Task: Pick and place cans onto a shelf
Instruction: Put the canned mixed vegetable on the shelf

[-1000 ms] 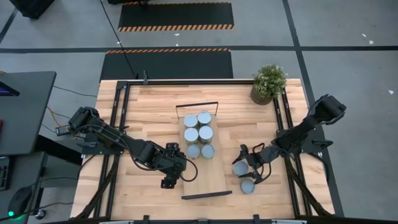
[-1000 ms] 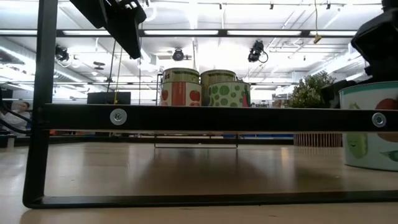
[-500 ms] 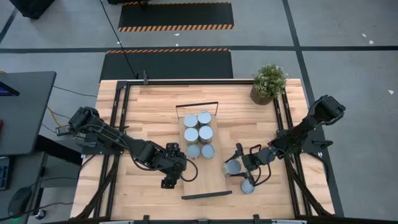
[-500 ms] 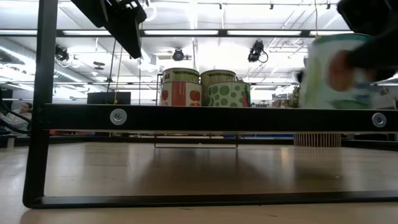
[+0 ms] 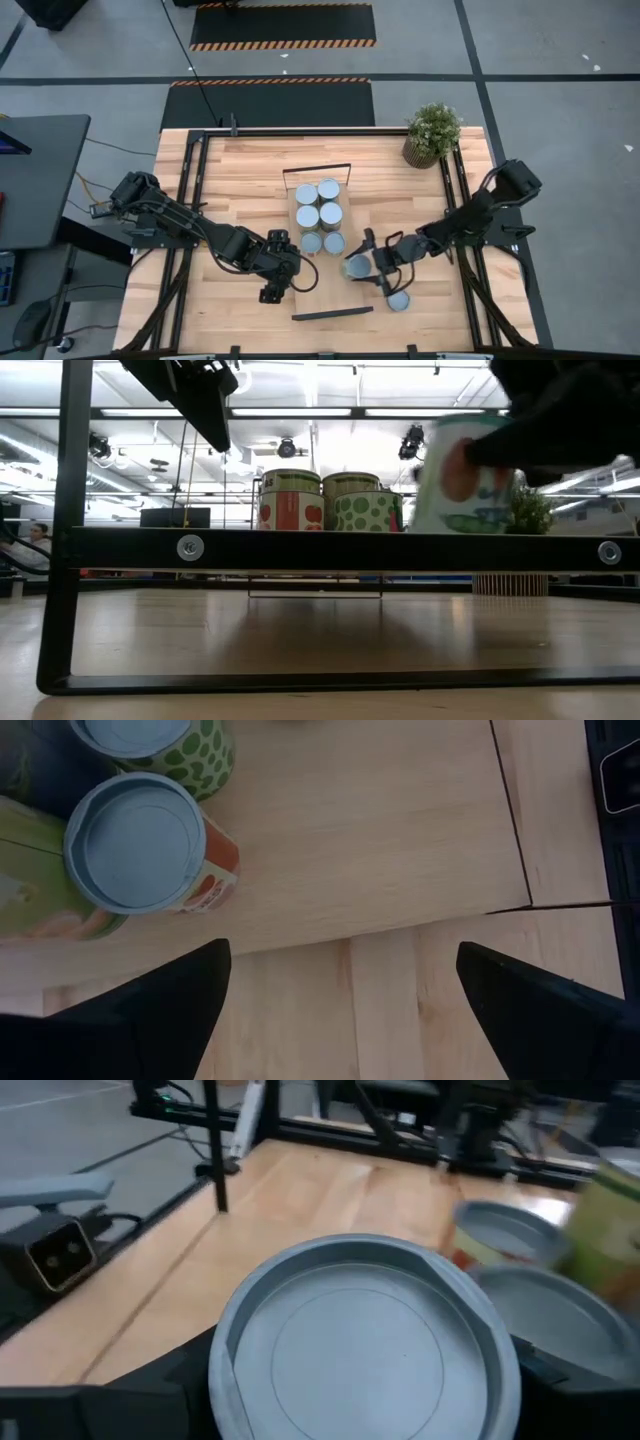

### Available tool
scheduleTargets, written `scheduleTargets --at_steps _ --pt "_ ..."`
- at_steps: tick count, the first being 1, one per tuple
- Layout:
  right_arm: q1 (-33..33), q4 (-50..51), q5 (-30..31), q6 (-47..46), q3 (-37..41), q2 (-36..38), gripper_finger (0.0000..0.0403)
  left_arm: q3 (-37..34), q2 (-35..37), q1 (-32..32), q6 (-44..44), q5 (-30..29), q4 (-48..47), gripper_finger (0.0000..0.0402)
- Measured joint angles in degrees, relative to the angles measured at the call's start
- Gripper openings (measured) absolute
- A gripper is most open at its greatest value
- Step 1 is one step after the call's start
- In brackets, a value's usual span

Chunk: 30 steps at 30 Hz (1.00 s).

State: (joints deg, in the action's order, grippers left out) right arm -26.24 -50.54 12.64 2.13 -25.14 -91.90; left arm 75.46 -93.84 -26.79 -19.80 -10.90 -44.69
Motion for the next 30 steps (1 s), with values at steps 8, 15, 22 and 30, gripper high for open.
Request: scheduleTargets --at_steps 8,15,22,30 --pt "2.99 2.67 -3.93 -0.17 -6.40 -5.17 0.0293 0.00 0.00 0.02 -0.58 0.00 0.35 0.0394" --pt "3.14 3.68 -3.28 0.02 -6.81 -5.53 0.0326 0.00 0.00 -0.45 -0.58 0.02 0.75 0.0394" --pt "3.78 1.23 -3.11 2.35 -6.80 -5.52 0.0362 0.00 0.00 -0.39 -0.52 0.00 1.03 0.0394" --pt "3.82 -0.37 -3.58 7.04 -7.37 -5.50 0.0361 0.00 0.00 -0.39 -0.48 0.00 1.03 0.0394"
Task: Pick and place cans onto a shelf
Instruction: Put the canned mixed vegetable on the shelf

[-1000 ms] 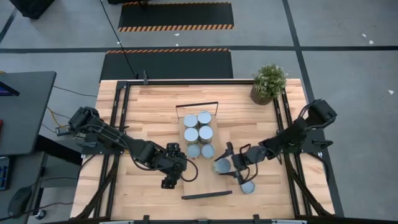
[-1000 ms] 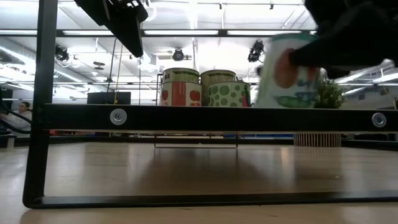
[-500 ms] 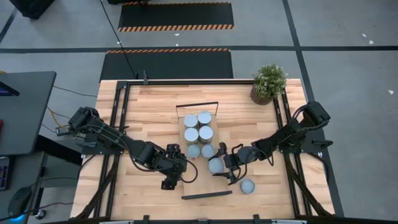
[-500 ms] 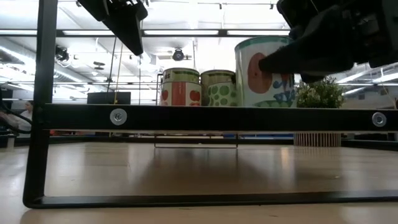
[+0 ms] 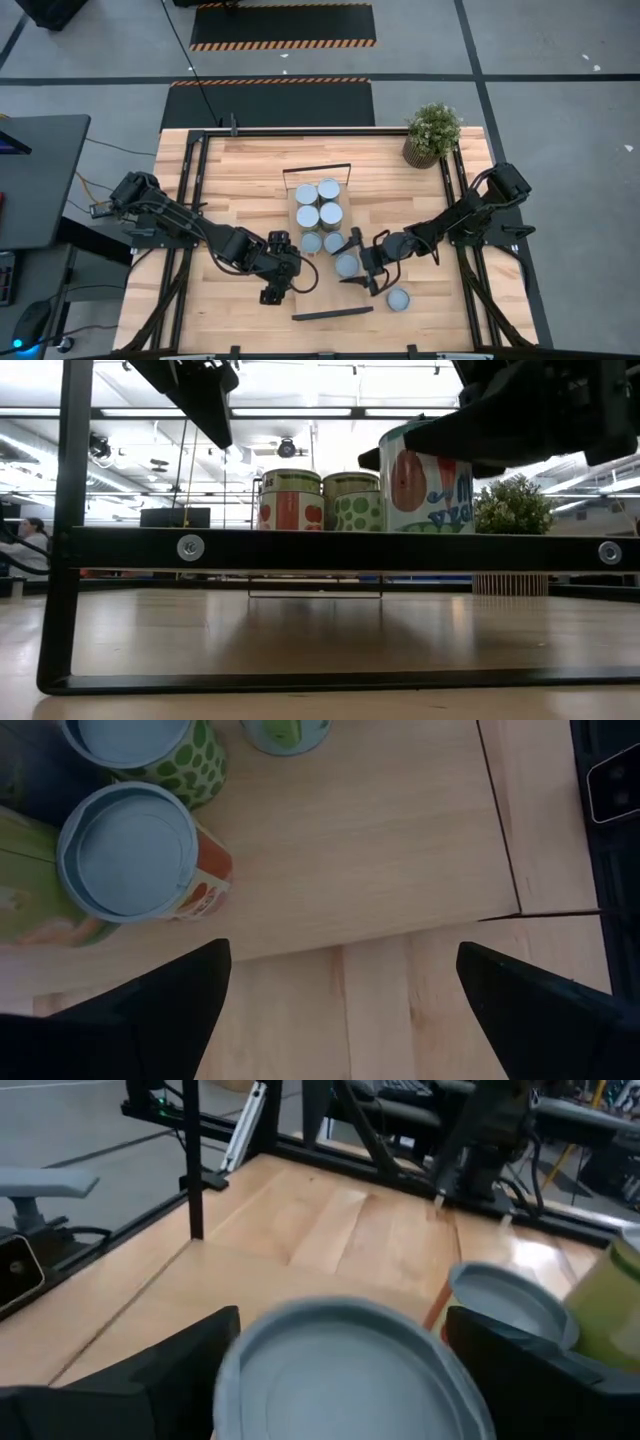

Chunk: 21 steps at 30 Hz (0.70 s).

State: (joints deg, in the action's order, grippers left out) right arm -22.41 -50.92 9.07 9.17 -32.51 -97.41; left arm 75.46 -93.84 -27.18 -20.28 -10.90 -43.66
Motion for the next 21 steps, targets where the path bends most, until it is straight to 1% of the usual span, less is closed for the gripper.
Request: scheduleTargets --at_steps 6,11,16,21 --pt "0.26 0.19 -1.23 3.73 -1.73 0.01 0.0361 0.00 0.00 0.03 0.01 0.00 0.04 0.0394" --pt "1.74 0.06 -1.54 6.13 -2.17 0.00 0.0361 0.00 0.00 0.05 0.03 0.00 0.07 0.0394" --pt "3.43 -0.94 -4.24 6.47 -2.21 0.00 0.0360 0.00 0.00 0.04 0.05 0.00 0.08 0.0394" --pt "3.78 -3.00 -6.25 6.87 -2.21 0.00 0.0358 0.00 0.00 0.04 0.09 0.00 0.09 0.0394"
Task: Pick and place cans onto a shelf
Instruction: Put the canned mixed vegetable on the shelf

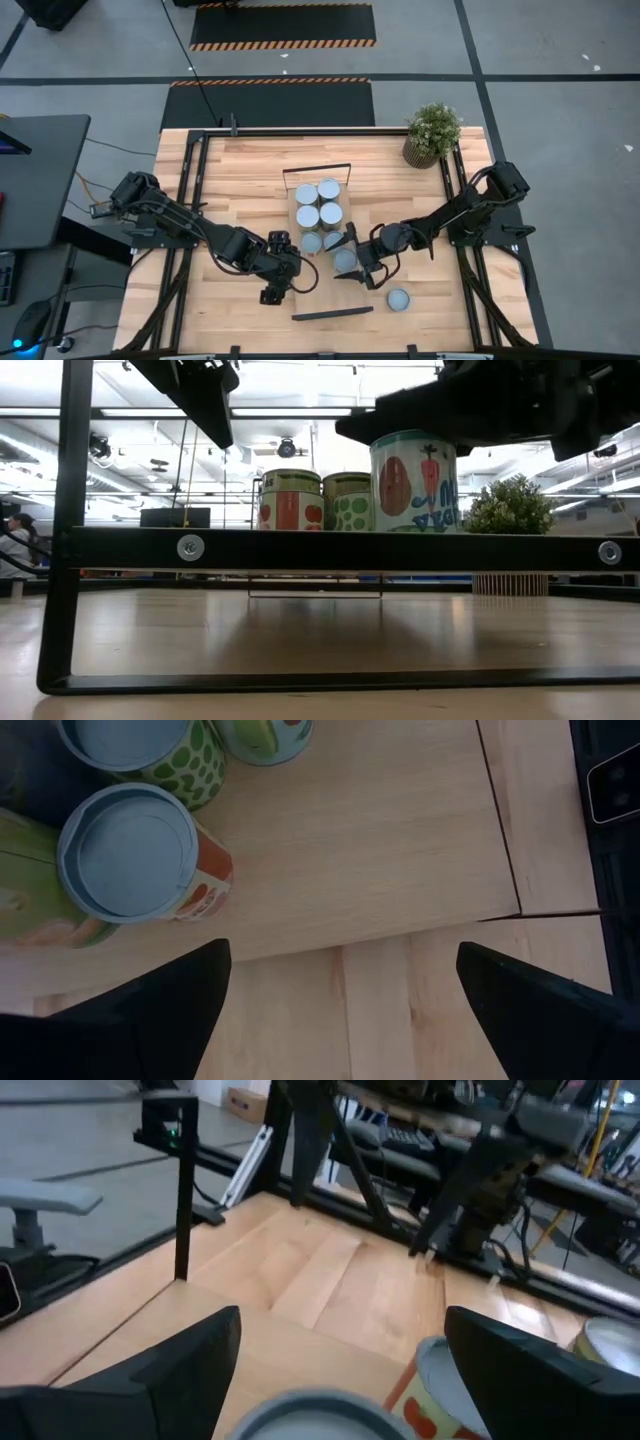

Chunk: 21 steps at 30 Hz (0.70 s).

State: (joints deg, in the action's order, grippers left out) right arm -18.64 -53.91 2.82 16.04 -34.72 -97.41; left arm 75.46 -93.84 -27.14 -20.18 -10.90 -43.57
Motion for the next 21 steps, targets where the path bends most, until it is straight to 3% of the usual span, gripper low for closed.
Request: scheduleTargets --at_steps 8,16,21 --pt "-1.22 7.73 0.41 2.14 -0.02 5.11 0.0358 0.00 0.00 -0.09 -0.09 0.00 -0.03 0.0394" --pt "-1.59 27.07 -0.46 2.10 -0.02 17.39 0.0358 0.00 0.00 -0.09 -0.11 0.00 -0.25 0.0394" --pt "-1.59 37.63 -0.82 0.44 -0.02 21.12 0.0358 0.00 0.00 -0.09 -0.11 0.00 -0.87 0.0394"
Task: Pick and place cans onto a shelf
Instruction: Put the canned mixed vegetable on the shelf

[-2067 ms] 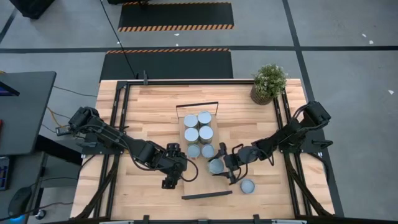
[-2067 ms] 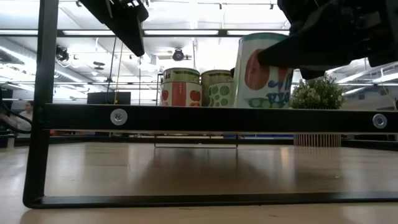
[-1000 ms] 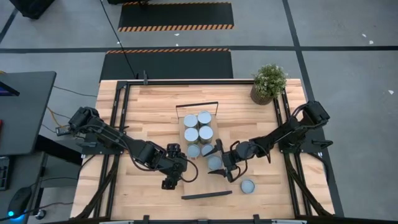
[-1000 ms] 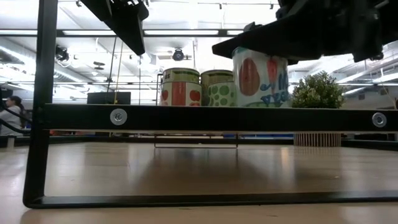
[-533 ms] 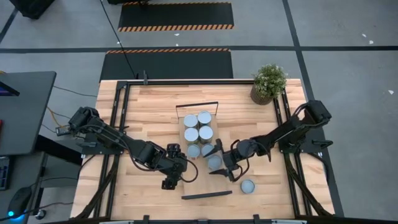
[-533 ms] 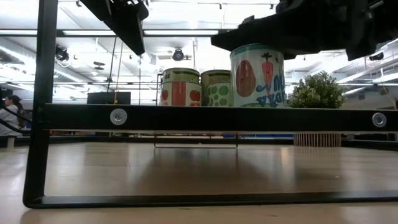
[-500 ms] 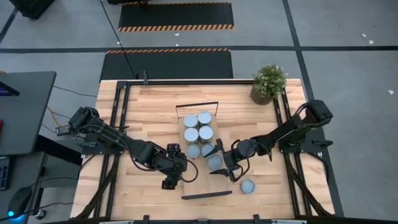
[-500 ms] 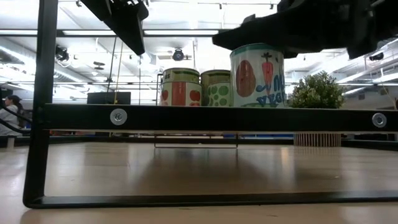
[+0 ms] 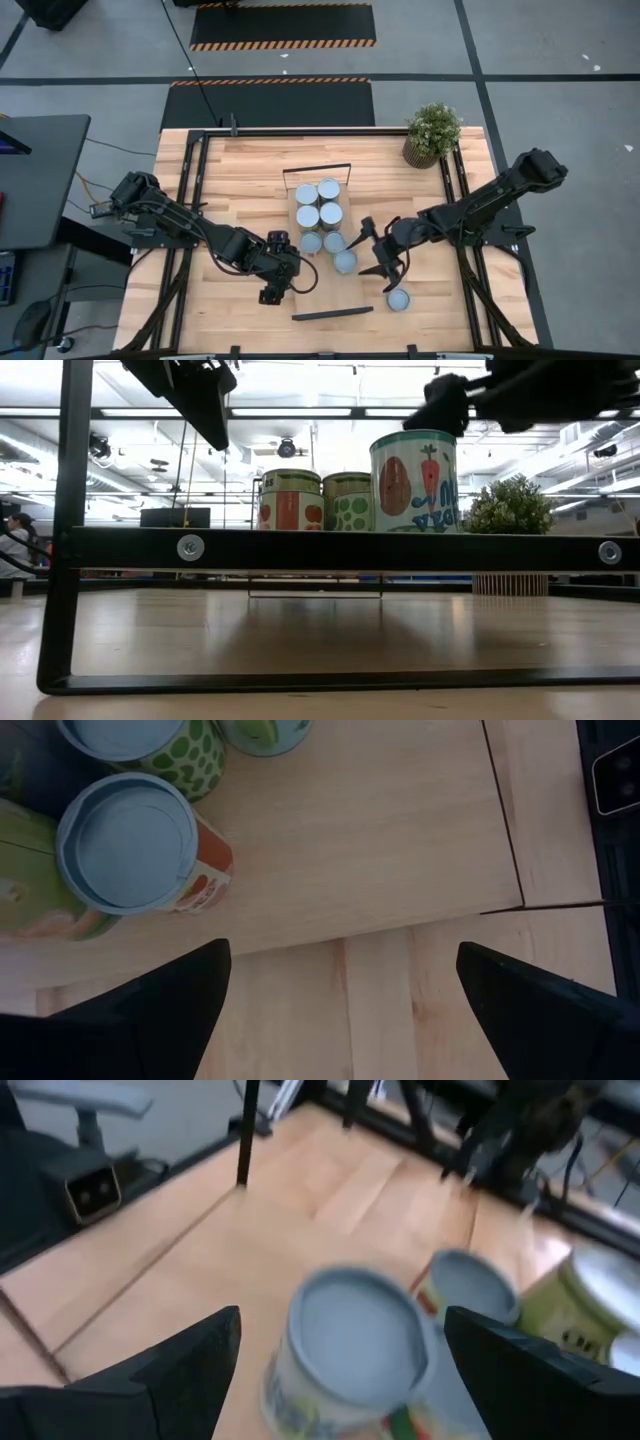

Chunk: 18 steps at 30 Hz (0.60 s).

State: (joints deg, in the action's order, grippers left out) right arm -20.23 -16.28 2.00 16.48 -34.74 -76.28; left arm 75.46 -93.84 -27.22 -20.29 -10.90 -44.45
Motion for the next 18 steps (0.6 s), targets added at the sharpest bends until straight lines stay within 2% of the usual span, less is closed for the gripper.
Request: scheduleTargets --at_steps 6,11,18 --pt "-0.21 1.53 5.13 -1.03 1.49 -0.55 0.0358 0.00 0.00 0.00 -0.04 0.00 0.02 0.0394" --pt "-0.37 -6.06 11.93 1.20 5.04 -0.55 0.0355 0.00 0.00 0.02 -0.02 0.00 0.04 0.0394" --pt "-0.28 -10.40 11.60 3.02 6.58 -0.55 0.0354 0.00 0.00 0.04 -0.02 0.00 0.09 0.0394"
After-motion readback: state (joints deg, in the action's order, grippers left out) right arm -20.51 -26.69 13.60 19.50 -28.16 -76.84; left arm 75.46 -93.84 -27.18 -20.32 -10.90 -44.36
